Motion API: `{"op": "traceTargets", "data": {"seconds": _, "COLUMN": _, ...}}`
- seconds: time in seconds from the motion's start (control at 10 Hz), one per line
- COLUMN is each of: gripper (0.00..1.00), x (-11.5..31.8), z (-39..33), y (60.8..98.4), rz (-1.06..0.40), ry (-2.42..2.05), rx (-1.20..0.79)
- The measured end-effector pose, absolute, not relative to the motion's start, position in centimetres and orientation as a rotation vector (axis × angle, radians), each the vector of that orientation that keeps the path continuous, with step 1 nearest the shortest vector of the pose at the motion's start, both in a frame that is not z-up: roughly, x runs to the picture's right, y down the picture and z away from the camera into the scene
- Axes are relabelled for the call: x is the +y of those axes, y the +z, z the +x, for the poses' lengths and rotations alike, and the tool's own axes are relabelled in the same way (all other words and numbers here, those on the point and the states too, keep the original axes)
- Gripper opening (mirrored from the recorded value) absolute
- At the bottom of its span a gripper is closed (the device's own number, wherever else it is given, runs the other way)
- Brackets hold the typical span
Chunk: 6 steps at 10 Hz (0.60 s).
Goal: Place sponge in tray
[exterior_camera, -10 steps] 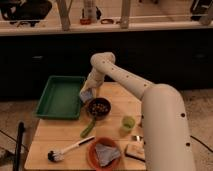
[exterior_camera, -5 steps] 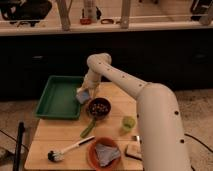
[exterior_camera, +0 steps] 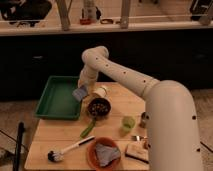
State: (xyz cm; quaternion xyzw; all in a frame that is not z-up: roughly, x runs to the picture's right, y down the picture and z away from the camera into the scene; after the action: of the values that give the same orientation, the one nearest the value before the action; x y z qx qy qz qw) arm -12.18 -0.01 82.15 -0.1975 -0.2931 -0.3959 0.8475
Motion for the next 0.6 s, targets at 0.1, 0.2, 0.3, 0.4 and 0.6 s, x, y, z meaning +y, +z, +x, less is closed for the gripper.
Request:
{"op": "traceTargets", "data": {"seconds": 0.1, "gripper": 0.00, "x": -0.2, "z": -12.9, "y": 81.5, "rz": -0.404, "ry": -0.868, "rx": -0.623}}
{"op": "traceTargets", "data": {"seconds": 0.2, "gripper": 0.00, "x": -0.3, "z": -13.4, "y": 81.1, "rz": -0.396, "ry": -0.893, "rx": -0.628}}
{"op": "traceTargets", "data": {"seconds": 0.3, "gripper": 0.00, "x": -0.4, "z": -14.0, "y": 80.9, "rz": -0.391, "ry": -0.922, "rx": -0.635}}
{"op": "traceTargets", "data": {"seconds": 0.4, "gripper": 0.00, "x": -0.5, "z": -14.7, "y": 80.8, "rz": -0.387, "ry": -0.942, "rx": -0.641}}
{"op": "traceTargets", "data": {"seconds": 0.6, "gripper": 0.00, "x": -0.6, "z": -16.2, "y": 80.6, "rz": -0.385, "ry": -0.987, "rx": -0.652}}
